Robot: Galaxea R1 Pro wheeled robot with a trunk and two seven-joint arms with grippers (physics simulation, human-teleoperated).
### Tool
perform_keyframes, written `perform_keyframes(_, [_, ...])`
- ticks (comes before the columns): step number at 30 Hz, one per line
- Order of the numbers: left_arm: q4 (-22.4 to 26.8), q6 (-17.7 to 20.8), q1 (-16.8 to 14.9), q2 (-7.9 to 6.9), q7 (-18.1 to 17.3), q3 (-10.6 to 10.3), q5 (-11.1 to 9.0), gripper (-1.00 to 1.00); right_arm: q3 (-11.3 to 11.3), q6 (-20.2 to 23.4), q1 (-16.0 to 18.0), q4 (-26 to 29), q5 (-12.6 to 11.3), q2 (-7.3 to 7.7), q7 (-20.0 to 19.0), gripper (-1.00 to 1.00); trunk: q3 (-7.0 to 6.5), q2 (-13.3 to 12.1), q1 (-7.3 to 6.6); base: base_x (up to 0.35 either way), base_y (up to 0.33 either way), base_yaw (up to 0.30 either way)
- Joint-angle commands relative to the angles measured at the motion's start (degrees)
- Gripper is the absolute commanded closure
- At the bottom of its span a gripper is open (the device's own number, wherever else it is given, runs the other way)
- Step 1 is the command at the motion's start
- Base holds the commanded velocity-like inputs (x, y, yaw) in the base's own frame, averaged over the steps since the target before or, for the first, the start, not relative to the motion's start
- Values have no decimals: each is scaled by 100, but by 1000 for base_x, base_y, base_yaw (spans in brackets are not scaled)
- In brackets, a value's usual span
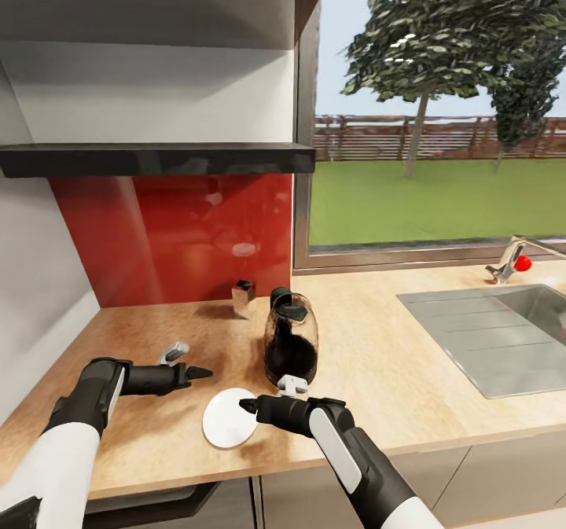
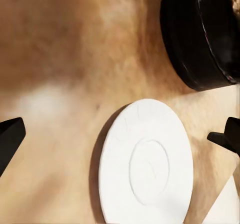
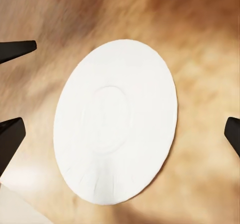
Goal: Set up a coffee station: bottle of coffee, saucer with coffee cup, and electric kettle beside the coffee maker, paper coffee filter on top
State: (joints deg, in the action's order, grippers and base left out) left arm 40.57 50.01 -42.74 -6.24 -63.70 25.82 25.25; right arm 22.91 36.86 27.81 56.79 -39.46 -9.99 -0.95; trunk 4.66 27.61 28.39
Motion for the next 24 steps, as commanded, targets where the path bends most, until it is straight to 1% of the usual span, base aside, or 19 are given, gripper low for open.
perform_keyframes(1, [2,39,-6,19,-55,27,63,-100,12,23,5,2,9,0,-10,-100,12,12,3,0,0,0])
perform_keyframes(3, [-3,42,0,37,-55,28,67,-100,95,23,5,0,9,0,-10,-100,12,12,3,0,0,0])
perform_keyframes(7, [-38,61,4,49,-55,28,68,-100,141,23,5,-1,7,0,-10,-100,12,12,3,0,0,0])
perform_keyframes(10, [-217,93,40,46,-56,28,68,-100,149,23,5,-57,-7,0,-13,-100,12,12,3,0,0,0])
perform_keyframes(11, [-302,99,52,45,-55,28,68,-100,155,22,5,-169,-12,0,-29,-100,12,12,3,0,0,0])
perform_keyframes(13, [-355,102,59,44,-60,28,68,-100,159,18,5,-337,-16,0,-127,-100,12,12,3,0,0,0])
perform_keyframes(16, [-382,104,63,44,-60,28,68,-100,161,15,5,-439,-17,0,-317,-100,12,12,3,0,0,0])
perform_keyframes(24, [-392,110,64,52,-59,34,68,-100,161,15,5,-479,-18,0,-412,-100,12,12,3,0,0,0])
